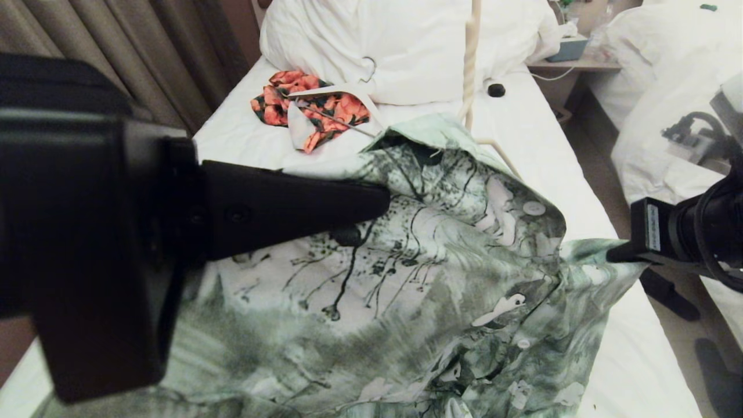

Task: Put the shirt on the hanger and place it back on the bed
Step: Hook the other side of the shirt onto the hanger

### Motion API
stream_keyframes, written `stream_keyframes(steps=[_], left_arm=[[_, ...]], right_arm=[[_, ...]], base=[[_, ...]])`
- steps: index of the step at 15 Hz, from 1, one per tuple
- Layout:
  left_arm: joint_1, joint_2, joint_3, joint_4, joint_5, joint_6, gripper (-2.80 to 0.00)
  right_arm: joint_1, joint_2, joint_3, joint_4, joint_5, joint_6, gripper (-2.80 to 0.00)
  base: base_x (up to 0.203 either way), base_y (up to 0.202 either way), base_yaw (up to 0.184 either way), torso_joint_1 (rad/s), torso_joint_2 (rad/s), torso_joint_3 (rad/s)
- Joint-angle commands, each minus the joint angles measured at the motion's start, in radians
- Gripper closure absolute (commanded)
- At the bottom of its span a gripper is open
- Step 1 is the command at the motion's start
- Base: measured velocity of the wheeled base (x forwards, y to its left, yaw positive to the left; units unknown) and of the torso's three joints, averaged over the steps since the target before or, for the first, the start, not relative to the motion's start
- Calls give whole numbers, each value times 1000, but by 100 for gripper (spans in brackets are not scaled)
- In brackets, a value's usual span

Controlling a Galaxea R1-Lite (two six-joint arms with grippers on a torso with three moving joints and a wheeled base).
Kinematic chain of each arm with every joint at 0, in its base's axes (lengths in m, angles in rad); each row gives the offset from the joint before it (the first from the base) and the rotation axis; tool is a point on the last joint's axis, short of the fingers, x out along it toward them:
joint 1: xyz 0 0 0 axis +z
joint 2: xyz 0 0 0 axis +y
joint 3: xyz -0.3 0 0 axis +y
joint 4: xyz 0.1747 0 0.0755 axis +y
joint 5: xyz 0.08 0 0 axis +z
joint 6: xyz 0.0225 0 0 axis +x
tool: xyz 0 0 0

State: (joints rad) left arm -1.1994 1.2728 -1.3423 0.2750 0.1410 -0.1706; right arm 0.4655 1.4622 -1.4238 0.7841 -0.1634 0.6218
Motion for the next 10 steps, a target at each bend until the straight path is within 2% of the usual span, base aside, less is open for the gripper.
stream_keyframes(steps=[1,4,7,10], left_arm=[[-3,30,-24,0,24,0,0],[-3,46,-24,-5,26,0,0],[-3,56,-24,-8,26,0,0],[-3,56,-23,-8,26,-1,0]], right_arm=[[59,-19,41,29,-2,18,0],[116,-21,60,182,-28,71,0],[149,-17,74,233,-38,81,0],[250,-24,101,277,-38,146,0]], base=[[0,0,0,0,0,0],[0,0,0,0,0,0],[0,0,0,0,0,0],[0,0,0,0,0,0]])
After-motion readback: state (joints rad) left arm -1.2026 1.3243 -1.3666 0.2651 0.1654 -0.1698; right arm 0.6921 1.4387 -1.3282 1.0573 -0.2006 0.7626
